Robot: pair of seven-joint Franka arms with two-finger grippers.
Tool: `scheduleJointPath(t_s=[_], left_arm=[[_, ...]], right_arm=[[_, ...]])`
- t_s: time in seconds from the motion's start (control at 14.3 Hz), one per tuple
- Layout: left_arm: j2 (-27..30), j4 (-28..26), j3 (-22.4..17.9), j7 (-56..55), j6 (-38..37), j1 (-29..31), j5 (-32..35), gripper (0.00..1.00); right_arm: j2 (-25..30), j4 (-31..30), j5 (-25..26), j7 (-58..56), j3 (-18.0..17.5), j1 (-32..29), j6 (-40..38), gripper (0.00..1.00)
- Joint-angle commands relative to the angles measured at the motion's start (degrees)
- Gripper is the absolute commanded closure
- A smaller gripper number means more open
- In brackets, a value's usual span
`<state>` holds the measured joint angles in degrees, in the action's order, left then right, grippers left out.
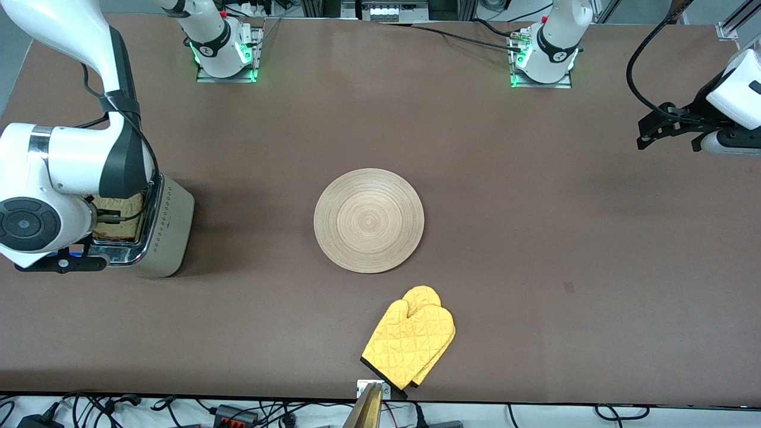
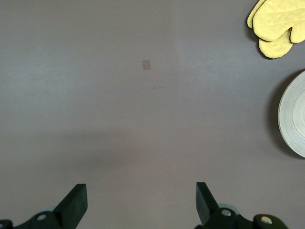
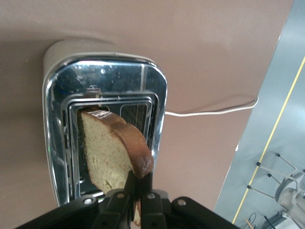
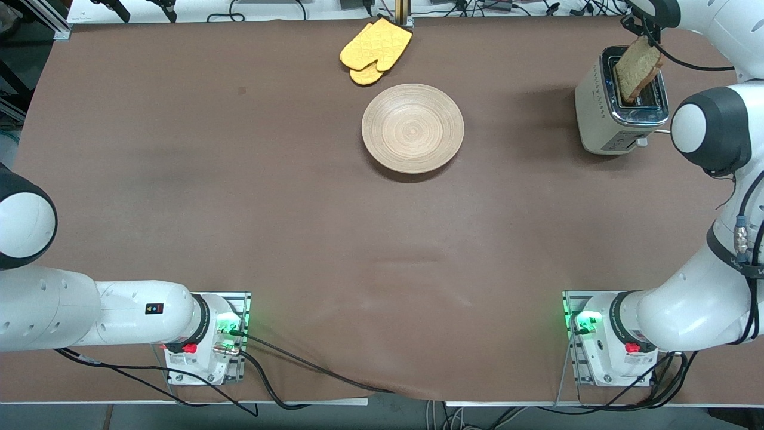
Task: Move plate and put bread in toaster
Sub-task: 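Lower the bread into the toaster slot and open the right gripper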
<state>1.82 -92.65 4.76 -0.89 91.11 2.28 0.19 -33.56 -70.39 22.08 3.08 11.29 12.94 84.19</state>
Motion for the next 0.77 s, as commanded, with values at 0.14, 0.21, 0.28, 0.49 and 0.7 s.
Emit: scheduleJointPath(t_s=[0.14, 0.21, 0.28, 0.49, 0.7], left_arm=[[-0.77, 1.68, 0.51, 0.89, -1.02, 0.53, 0.42, 0.0], [-0.68, 1.68, 0.51, 0.89, -1.02, 0.53, 0.42, 0.0], [-0.68, 1.68, 0.51, 0.89, -1.02, 0.53, 0.42, 0.0], [-0.68, 1.68, 0.42, 0.89, -1.02, 0.53, 0.42, 0.0], [-0.68, 1.68, 0.42, 0.89, -1.02, 0.62, 0.42, 0.0]], right_arm=[[-1.42, 1.66, -0.02, -0.8, -0.13, -0.28, 0.89, 1.0], [-1.42, 1.57, -0.02, -0.97, -0.13, -0.28, 0.89, 0.91], [-1.42, 1.57, -0.36, -0.88, -0.22, -0.37, 0.63, 0.66], [-1.25, 1.66, -4.49, -0.89, -0.22, -0.28, 0.27, 0.0], [-0.55, 1.83, -7.03, -0.97, -0.39, 0.24, -1.12, 0.0]])
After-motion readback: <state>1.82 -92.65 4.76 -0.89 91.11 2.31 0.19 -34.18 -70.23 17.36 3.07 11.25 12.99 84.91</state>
